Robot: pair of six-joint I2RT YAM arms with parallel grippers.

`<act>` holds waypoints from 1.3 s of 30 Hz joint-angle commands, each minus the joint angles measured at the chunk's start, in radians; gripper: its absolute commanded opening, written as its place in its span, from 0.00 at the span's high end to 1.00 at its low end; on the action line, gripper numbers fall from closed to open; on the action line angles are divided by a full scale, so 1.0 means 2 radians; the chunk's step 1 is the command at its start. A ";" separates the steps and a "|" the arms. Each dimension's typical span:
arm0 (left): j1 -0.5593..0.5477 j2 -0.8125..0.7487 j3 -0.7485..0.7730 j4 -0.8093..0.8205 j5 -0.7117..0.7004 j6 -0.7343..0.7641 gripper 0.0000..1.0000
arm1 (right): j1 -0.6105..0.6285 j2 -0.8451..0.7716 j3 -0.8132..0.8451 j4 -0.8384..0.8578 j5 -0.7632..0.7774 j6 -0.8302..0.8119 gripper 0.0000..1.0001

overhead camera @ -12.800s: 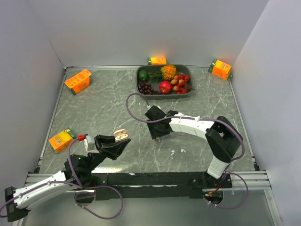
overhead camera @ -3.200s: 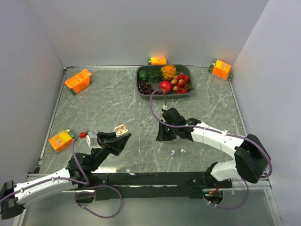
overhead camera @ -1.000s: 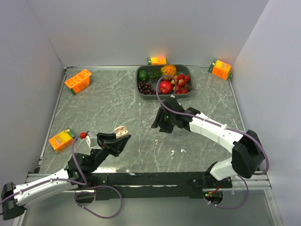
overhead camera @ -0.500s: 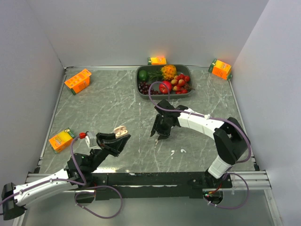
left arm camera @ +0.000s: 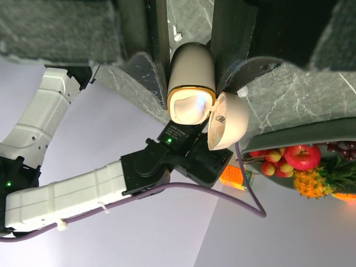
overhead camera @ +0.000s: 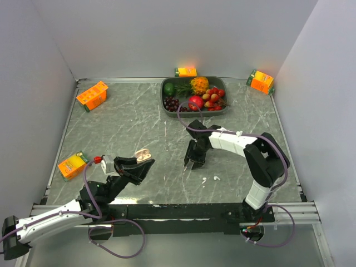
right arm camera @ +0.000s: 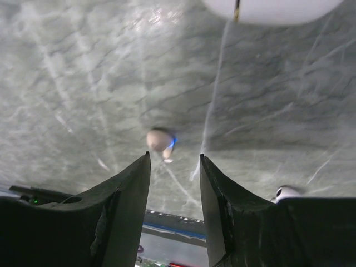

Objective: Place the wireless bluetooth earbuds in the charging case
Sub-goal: Pick up the earbud from the center of the board.

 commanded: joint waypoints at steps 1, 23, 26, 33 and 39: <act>-0.002 0.001 -0.019 0.015 0.010 -0.007 0.99 | -0.008 0.021 0.004 -0.002 -0.010 -0.020 0.52; -0.003 0.007 -0.019 0.022 0.007 -0.011 0.99 | -0.014 0.050 0.024 0.008 -0.034 -0.032 0.48; -0.003 0.011 -0.019 0.024 0.008 -0.010 0.99 | -0.013 0.052 0.024 0.012 -0.037 -0.030 0.49; -0.002 0.008 -0.019 0.021 0.006 -0.011 0.99 | -0.013 0.061 0.033 0.008 -0.039 -0.031 0.52; -0.002 0.009 -0.019 0.023 0.005 -0.012 0.99 | -0.013 0.072 0.037 0.007 -0.044 -0.034 0.53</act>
